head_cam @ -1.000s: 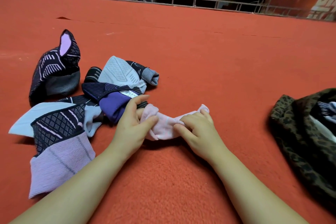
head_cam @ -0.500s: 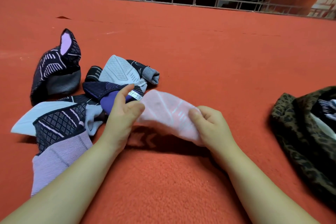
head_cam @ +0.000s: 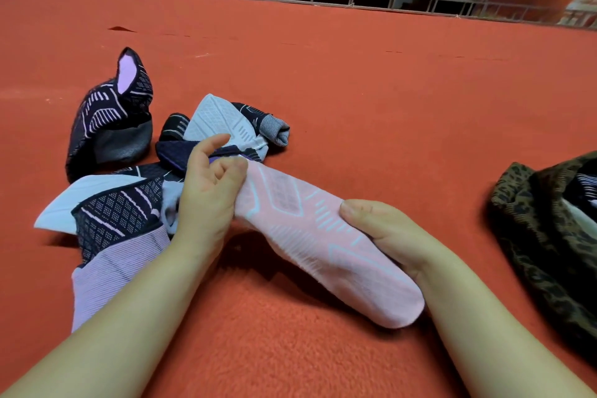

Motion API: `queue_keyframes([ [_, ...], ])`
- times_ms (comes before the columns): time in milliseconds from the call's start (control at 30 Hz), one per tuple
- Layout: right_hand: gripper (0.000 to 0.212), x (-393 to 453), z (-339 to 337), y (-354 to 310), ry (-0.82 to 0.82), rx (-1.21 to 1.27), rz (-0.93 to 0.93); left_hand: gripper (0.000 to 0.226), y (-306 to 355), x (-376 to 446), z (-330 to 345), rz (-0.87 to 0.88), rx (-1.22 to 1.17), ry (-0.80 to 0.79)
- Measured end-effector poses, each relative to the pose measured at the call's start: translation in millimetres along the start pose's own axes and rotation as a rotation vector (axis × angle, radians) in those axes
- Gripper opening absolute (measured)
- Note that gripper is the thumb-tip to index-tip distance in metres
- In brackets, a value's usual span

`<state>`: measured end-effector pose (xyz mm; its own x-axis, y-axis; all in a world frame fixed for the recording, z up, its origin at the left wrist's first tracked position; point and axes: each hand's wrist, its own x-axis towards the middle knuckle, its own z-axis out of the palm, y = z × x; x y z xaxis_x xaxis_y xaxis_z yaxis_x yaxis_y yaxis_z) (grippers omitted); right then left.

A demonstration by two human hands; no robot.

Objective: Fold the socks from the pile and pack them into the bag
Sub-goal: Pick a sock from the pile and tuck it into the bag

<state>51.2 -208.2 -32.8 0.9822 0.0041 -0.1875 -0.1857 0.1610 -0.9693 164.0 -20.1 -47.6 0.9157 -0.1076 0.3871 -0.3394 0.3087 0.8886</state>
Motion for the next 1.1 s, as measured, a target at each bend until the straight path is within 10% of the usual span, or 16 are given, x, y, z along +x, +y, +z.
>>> queue_keyframes([
  [167,0.022,15.8,3.2,15.3,0.168,0.071,-0.023,0.016,-11.4,1.0,-0.2,-0.124,0.206,0.124],
  [467,0.024,18.7,17.0,24.2,0.053,-0.256,-0.200,0.019,-12.7,-23.6,17.2,-0.555,0.362,-0.368],
  [733,0.033,17.4,24.6,21.8,0.067,-0.123,-0.296,0.054,-5.4,-29.9,23.3,-0.748,-0.069,-0.182],
  [867,0.036,11.3,28.2,19.6,0.093,-0.290,-0.352,0.051,6.9,-43.6,30.2,-1.052,-0.334,-0.448],
  [1100,0.033,12.7,13.6,15.4,0.518,-0.590,-0.395,0.031,-7.4,-37.7,34.1,-0.736,-0.339,-0.120],
])
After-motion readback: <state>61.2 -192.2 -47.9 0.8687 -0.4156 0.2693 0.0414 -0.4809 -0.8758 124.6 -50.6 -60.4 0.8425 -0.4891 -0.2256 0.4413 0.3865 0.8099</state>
